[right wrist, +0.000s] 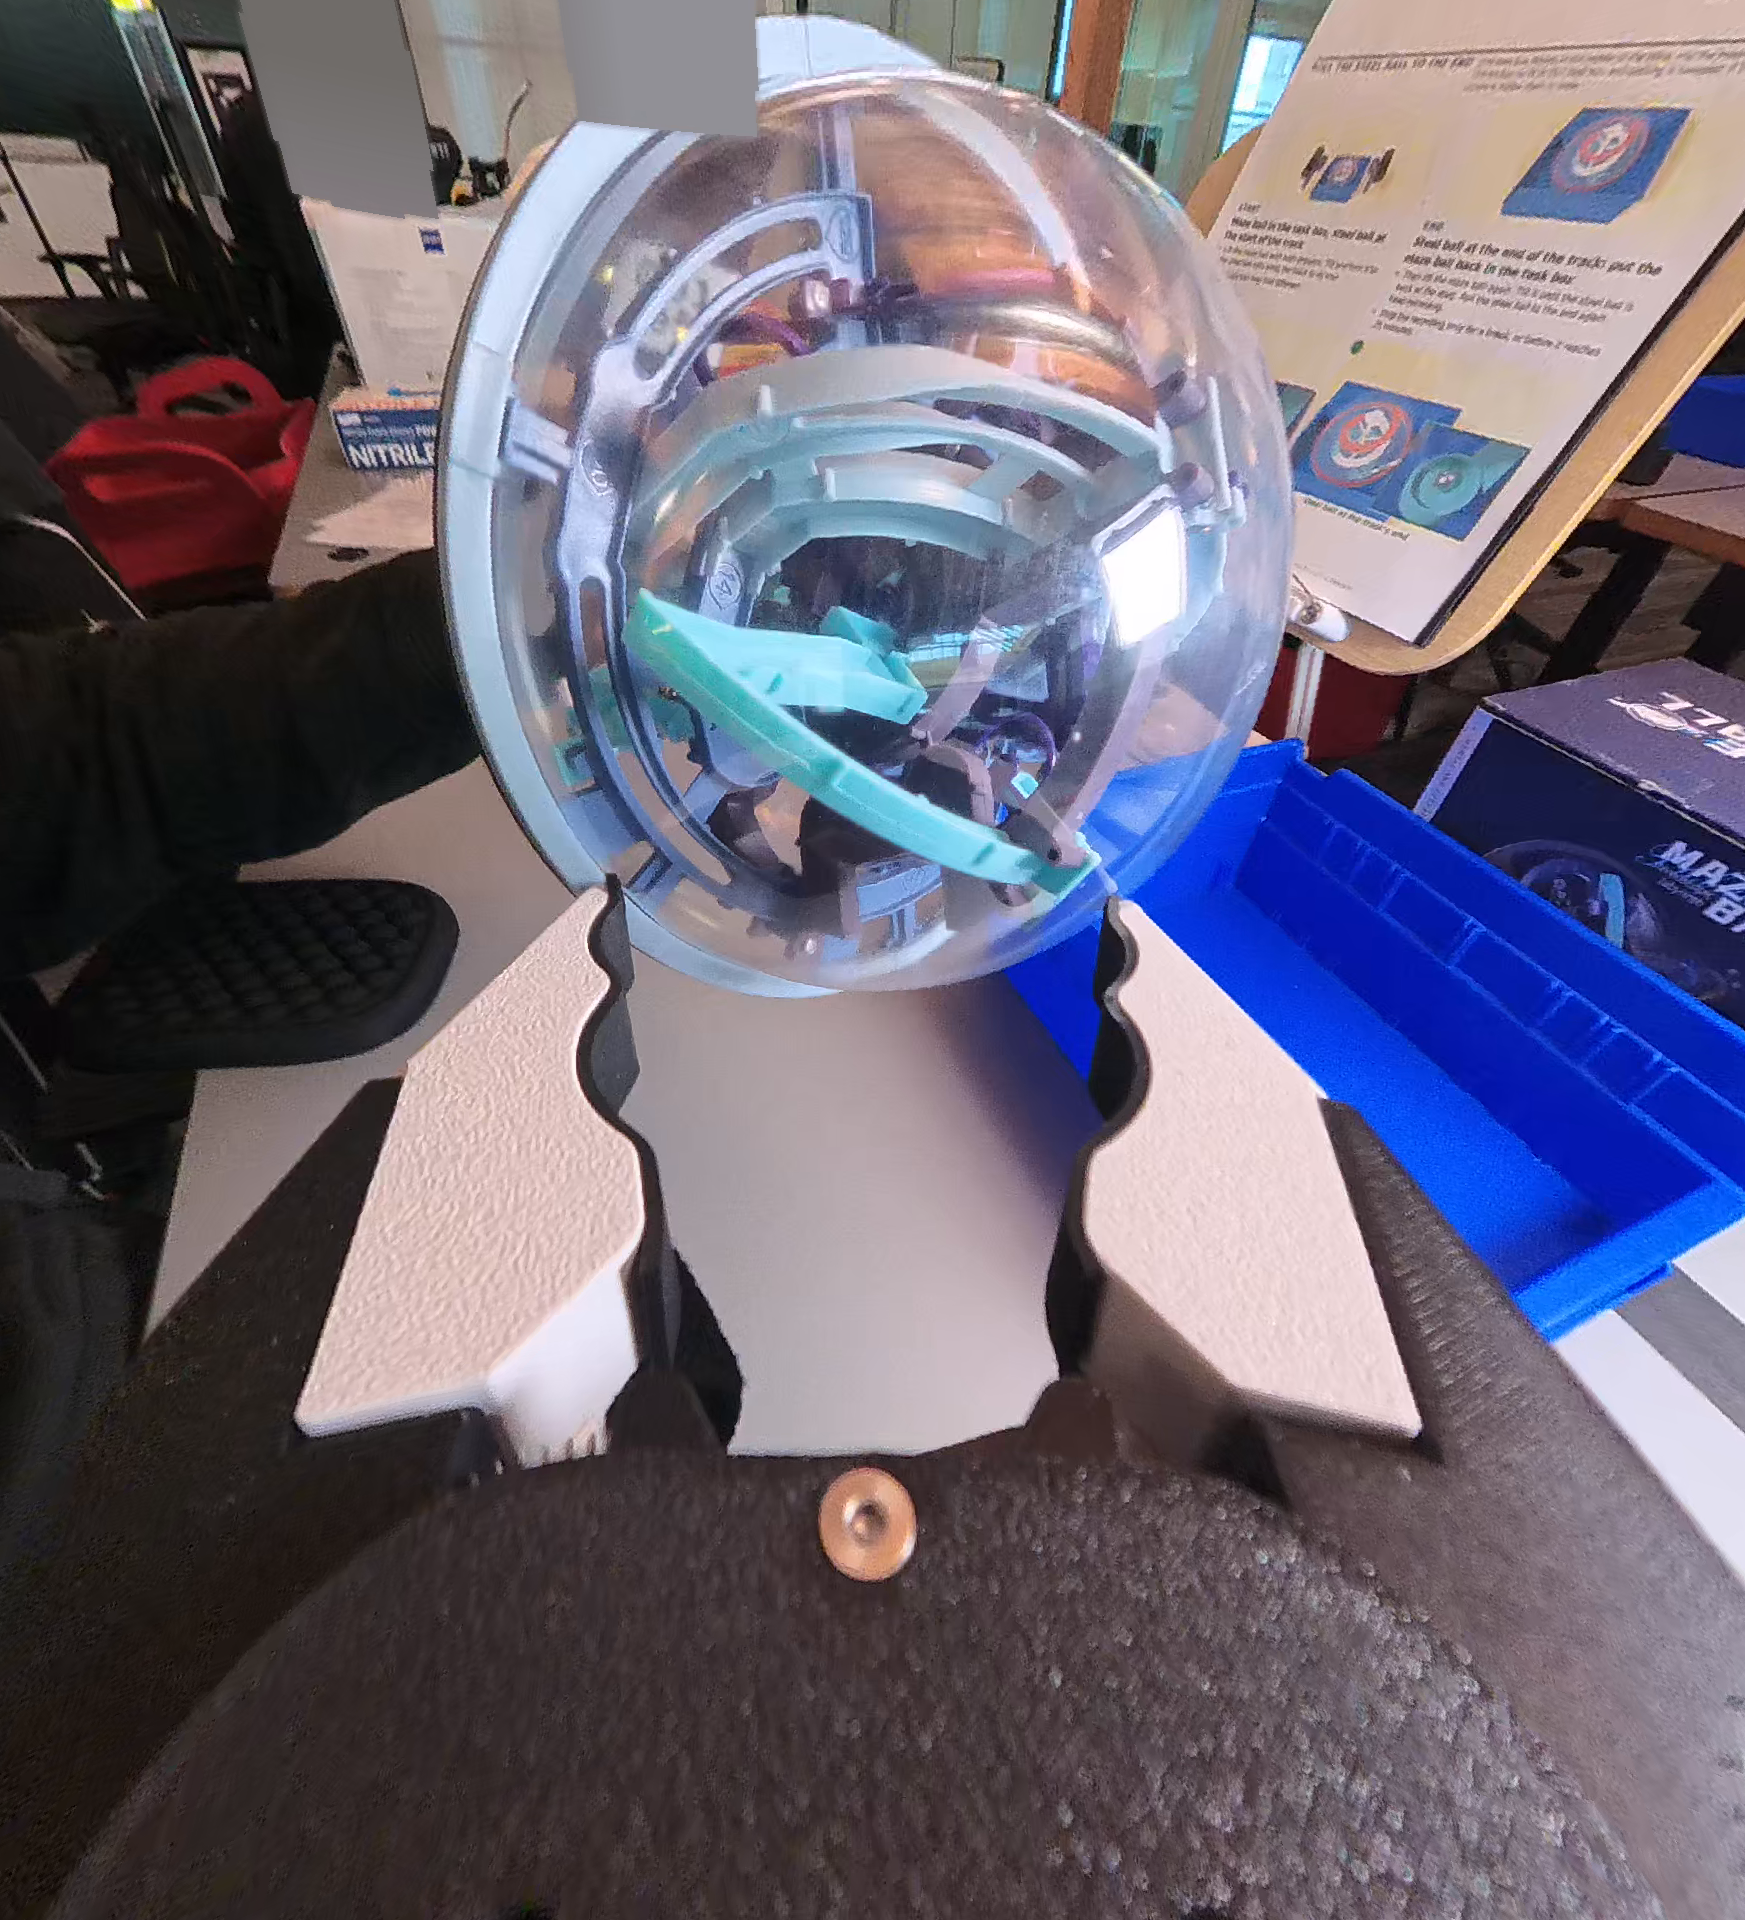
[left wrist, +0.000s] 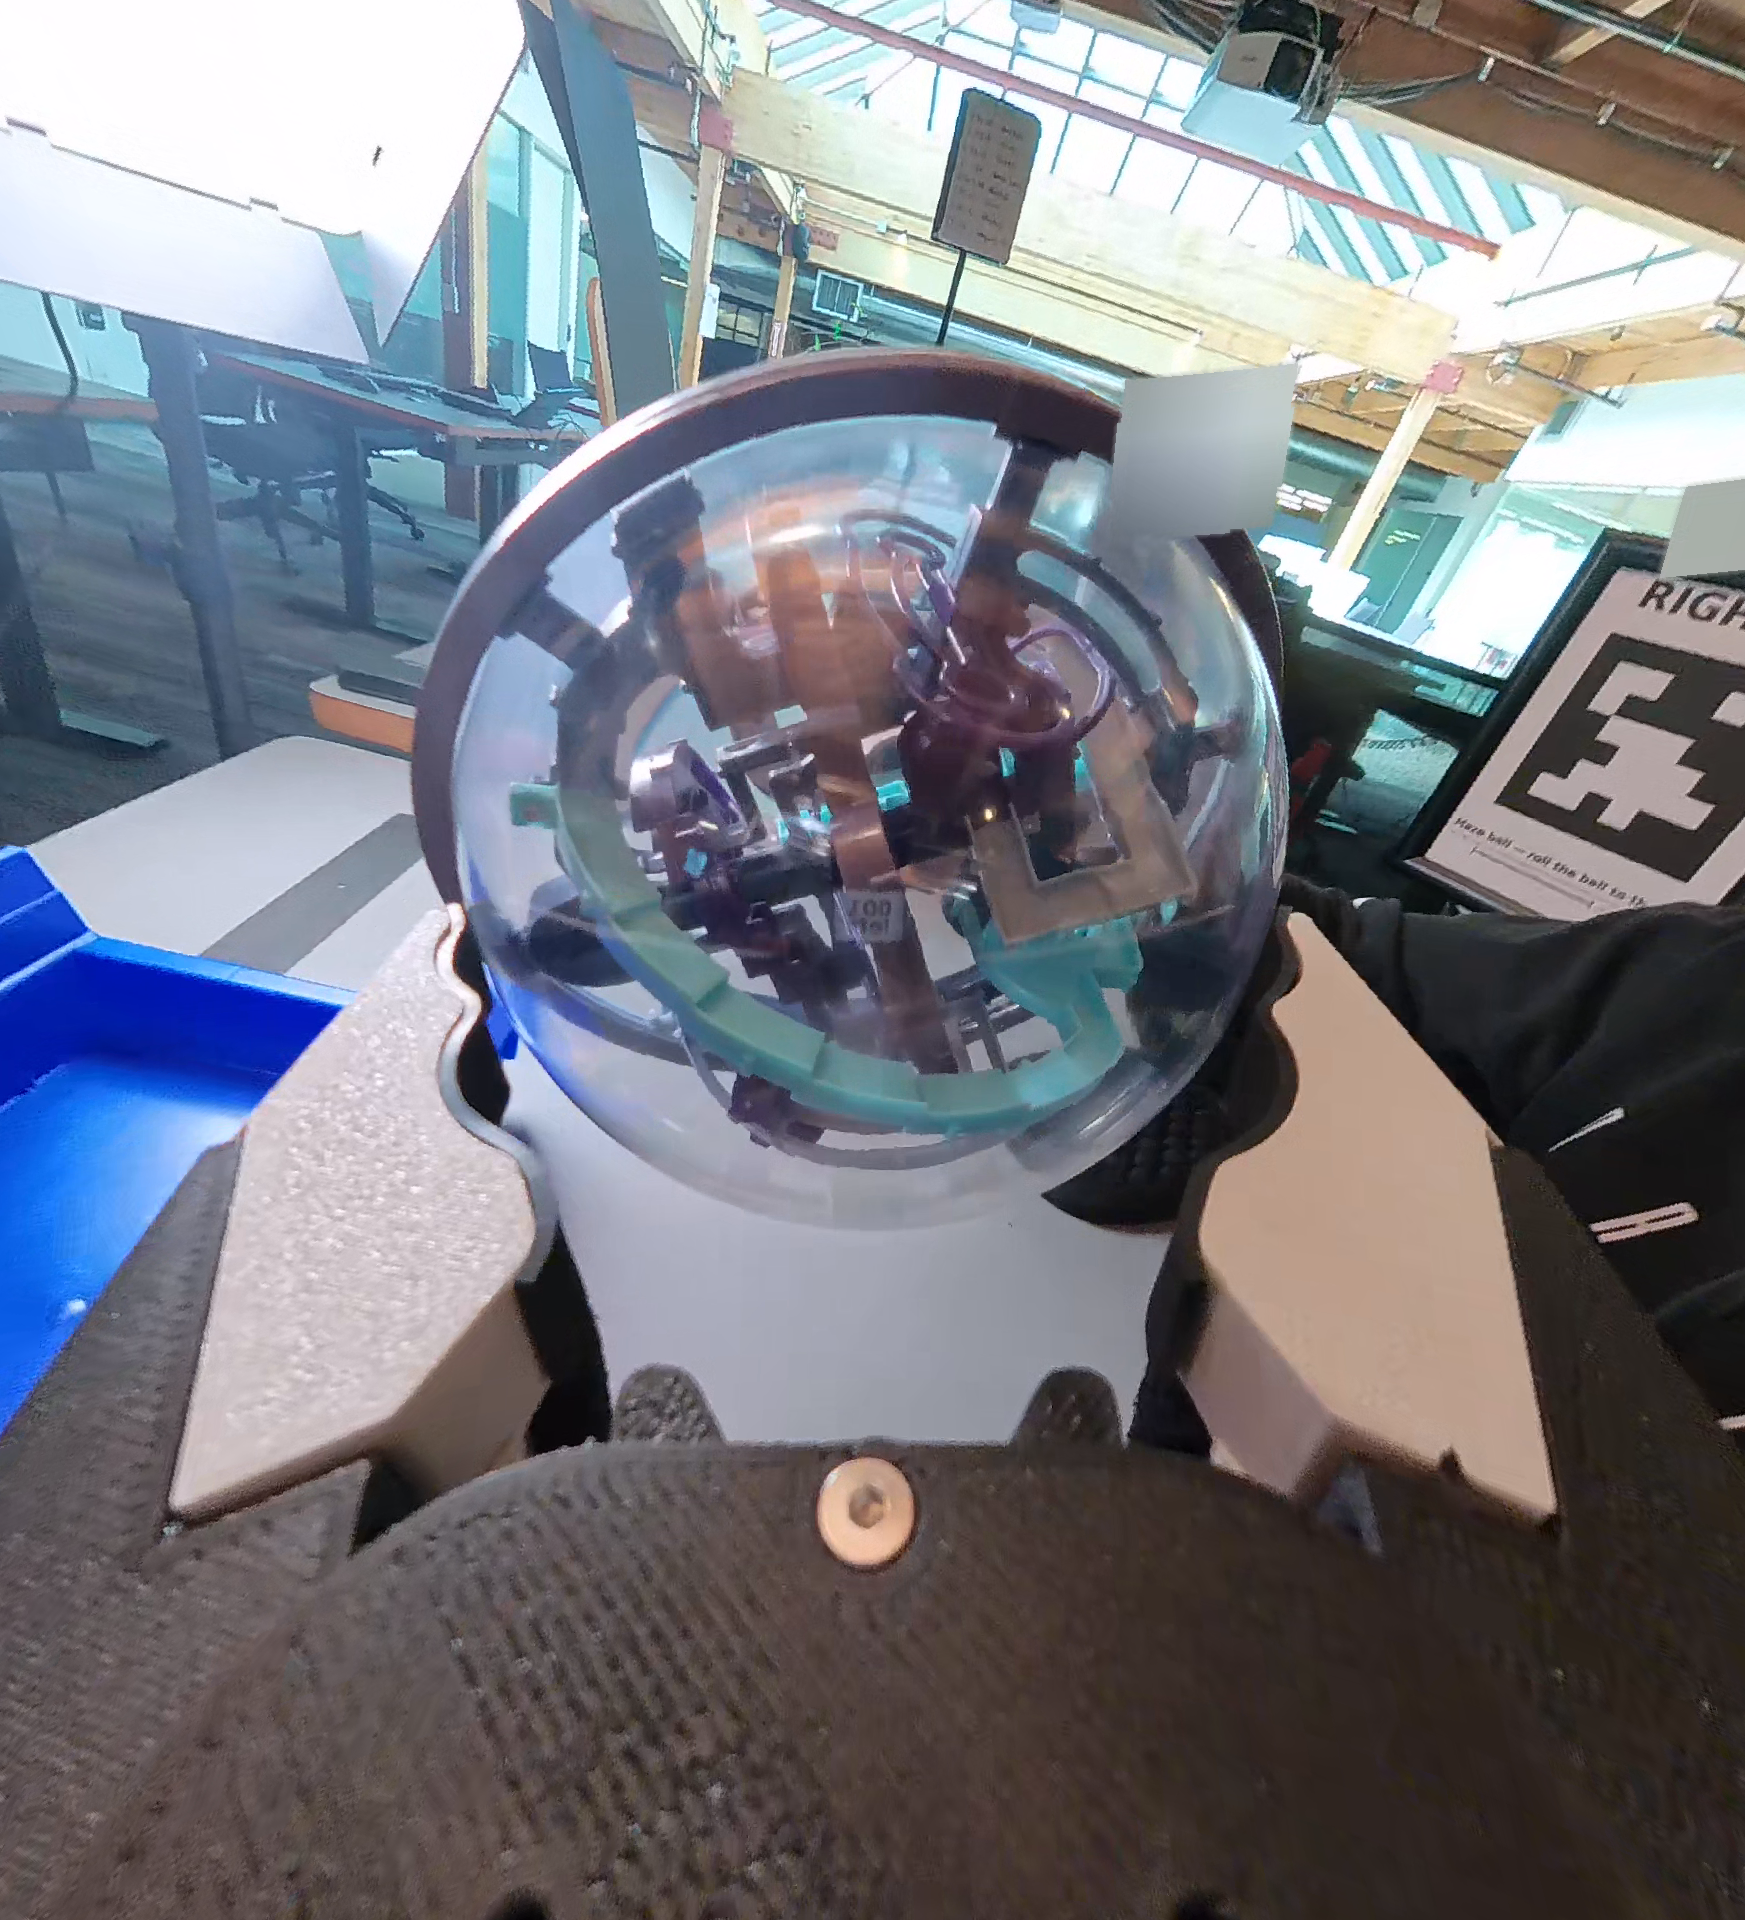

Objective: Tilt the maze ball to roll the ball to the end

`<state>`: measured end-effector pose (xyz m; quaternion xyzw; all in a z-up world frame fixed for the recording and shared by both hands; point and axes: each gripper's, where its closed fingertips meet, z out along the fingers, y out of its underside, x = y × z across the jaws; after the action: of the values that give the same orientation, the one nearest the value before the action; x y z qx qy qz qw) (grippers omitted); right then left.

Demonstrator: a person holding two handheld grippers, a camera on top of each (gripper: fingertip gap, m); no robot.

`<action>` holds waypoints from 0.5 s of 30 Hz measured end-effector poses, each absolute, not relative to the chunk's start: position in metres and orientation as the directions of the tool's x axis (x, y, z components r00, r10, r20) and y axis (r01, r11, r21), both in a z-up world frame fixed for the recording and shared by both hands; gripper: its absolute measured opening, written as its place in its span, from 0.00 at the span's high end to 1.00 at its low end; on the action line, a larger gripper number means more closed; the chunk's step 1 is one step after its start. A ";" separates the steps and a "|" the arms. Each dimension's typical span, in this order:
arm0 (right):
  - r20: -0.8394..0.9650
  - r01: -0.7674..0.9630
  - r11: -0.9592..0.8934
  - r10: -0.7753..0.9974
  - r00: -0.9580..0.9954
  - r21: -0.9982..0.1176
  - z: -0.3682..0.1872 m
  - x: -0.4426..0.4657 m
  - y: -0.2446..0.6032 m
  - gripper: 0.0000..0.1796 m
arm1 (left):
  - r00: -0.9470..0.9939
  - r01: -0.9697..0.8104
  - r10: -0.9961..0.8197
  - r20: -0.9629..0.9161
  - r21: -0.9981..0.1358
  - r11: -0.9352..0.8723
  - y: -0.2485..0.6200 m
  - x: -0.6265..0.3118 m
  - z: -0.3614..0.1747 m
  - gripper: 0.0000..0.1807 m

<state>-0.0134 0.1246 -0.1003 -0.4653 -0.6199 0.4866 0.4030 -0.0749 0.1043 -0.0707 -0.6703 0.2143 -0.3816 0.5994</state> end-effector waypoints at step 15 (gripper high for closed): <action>-0.011 0.133 0.023 0.969 -0.246 -0.991 -0.111 -0.004 0.116 0.51 | 0.602 0.178 -0.729 0.326 -0.945 -0.276 0.097 -0.066 -0.083 0.21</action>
<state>-0.0040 0.1156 -0.1106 -0.4655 -0.5923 0.5215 0.4007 -0.0659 0.0967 -0.0828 -0.6919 0.1991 -0.3991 0.5678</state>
